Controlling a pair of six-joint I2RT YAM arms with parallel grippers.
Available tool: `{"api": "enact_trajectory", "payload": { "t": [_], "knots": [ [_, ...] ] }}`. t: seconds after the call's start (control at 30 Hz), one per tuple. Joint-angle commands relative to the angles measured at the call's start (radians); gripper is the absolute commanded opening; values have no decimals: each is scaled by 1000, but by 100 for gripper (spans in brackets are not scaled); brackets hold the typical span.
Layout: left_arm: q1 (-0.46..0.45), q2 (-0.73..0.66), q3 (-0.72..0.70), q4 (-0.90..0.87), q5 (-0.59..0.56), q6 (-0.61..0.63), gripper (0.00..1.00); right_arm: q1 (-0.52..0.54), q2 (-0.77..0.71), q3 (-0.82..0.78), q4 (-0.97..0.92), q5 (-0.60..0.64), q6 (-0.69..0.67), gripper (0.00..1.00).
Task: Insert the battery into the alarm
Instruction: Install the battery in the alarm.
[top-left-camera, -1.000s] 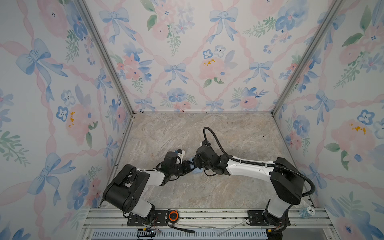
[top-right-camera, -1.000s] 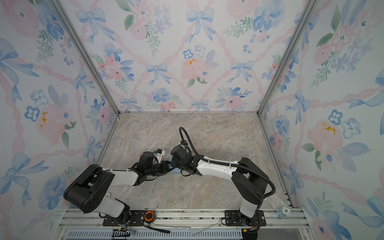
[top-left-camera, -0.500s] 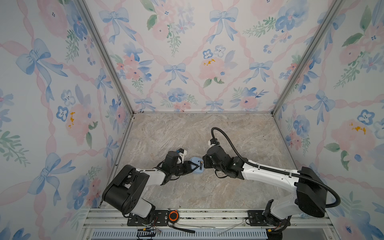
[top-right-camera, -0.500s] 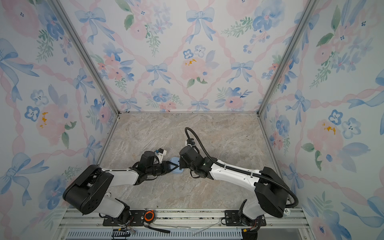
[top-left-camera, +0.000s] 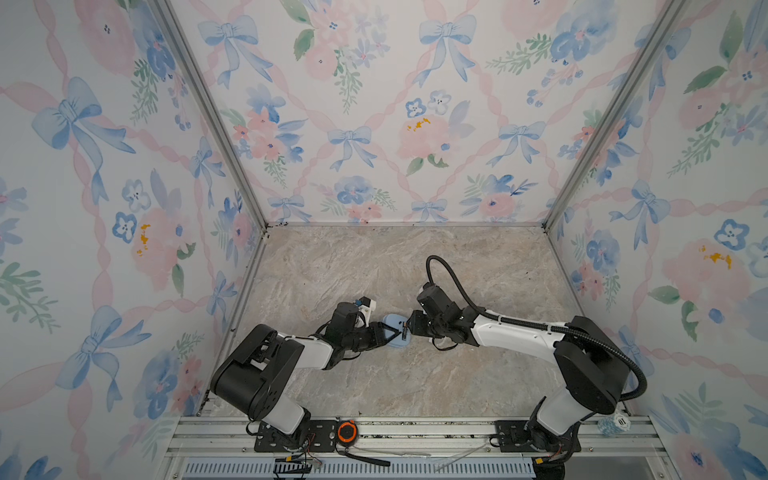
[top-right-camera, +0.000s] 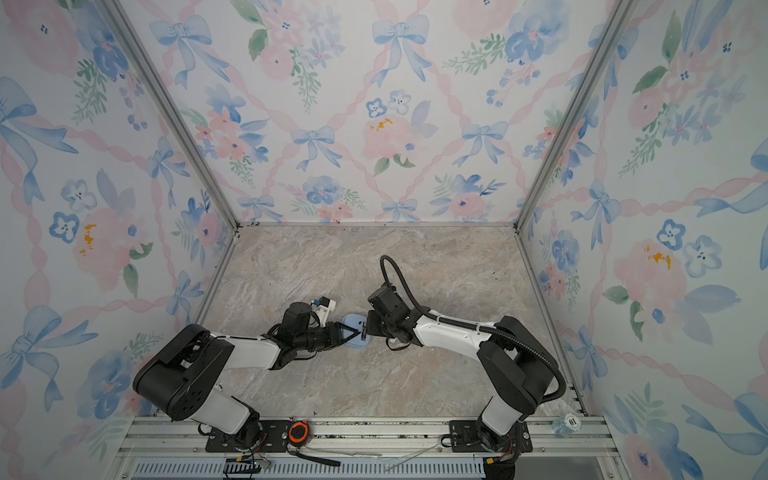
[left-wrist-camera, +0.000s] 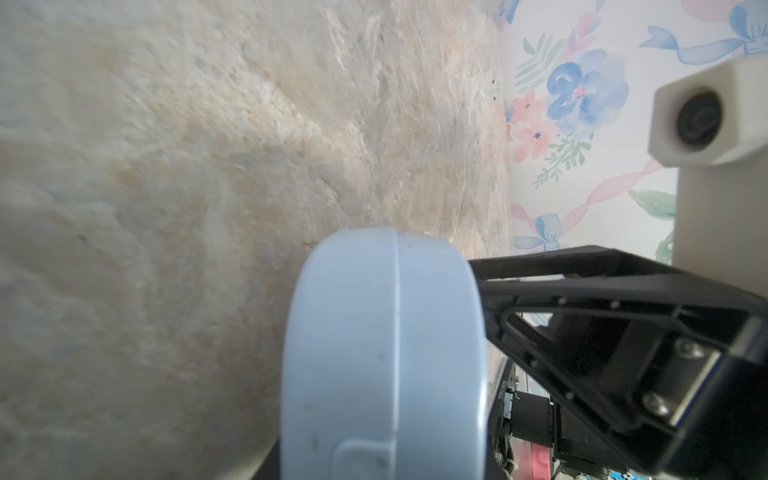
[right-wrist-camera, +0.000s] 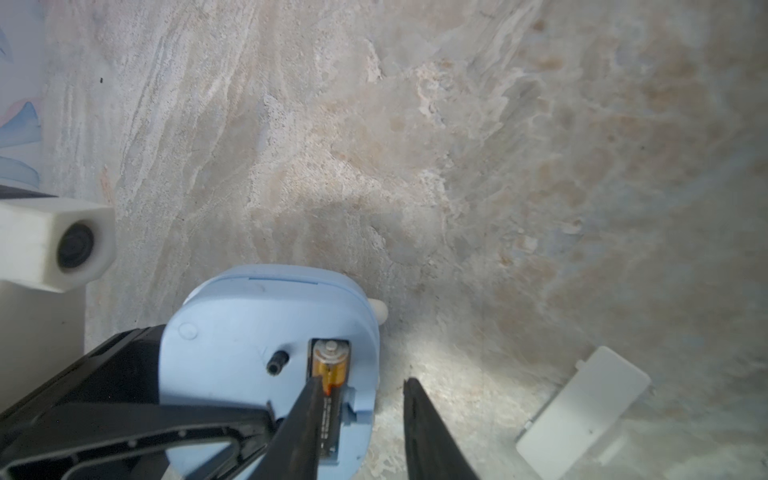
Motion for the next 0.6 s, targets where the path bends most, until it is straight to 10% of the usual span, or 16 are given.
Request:
{"api": "enact_trajectory", "payload": {
  "t": [0.0, 0.57],
  "knots": [
    [-11, 81, -81, -391, -155, 53, 0, 6, 37, 44, -25, -8, 6, 30],
    [-11, 72, -76, -401, -163, 57, 0, 50, 130, 107, -118, 5, 34, 11]
  ]
}}
